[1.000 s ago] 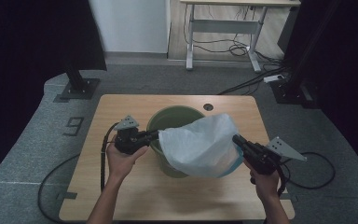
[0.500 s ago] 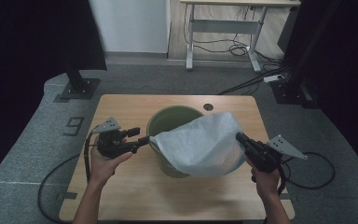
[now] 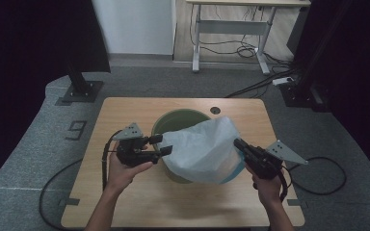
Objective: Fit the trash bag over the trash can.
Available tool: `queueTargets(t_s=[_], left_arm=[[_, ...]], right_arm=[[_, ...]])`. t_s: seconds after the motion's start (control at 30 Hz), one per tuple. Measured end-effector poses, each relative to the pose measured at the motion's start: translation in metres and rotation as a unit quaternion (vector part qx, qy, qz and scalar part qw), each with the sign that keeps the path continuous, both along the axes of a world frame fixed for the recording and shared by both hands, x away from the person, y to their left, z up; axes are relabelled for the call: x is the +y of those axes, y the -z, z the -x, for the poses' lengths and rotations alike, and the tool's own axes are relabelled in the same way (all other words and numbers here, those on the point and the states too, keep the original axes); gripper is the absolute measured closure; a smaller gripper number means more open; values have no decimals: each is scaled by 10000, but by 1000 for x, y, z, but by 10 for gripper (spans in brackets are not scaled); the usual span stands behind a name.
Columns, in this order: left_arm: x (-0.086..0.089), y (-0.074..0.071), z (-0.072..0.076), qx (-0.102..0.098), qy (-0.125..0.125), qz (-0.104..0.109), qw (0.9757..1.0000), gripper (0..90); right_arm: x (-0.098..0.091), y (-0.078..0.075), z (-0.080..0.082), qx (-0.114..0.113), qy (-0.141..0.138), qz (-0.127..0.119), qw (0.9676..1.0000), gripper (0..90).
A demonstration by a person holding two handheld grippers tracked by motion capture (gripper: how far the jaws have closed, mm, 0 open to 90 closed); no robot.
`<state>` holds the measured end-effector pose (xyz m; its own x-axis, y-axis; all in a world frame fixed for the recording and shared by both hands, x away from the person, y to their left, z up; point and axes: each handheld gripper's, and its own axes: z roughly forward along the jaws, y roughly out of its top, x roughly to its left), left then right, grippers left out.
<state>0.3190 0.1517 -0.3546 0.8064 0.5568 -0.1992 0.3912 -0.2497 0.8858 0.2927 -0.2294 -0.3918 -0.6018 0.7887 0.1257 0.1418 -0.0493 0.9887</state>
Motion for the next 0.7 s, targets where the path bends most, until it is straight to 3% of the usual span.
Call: queueTargets(t_s=[0.4, 0.7], left_arm=[[-25, -2, 8, 28, 403, 127, 9991, 397], [-41, 1, 9, 63, 534, -56, 9985, 395]], right_arm=[[16, 0, 0, 10, -103, 112, 9999, 887], [22, 0, 5, -42, -106, 247, 9996, 887]])
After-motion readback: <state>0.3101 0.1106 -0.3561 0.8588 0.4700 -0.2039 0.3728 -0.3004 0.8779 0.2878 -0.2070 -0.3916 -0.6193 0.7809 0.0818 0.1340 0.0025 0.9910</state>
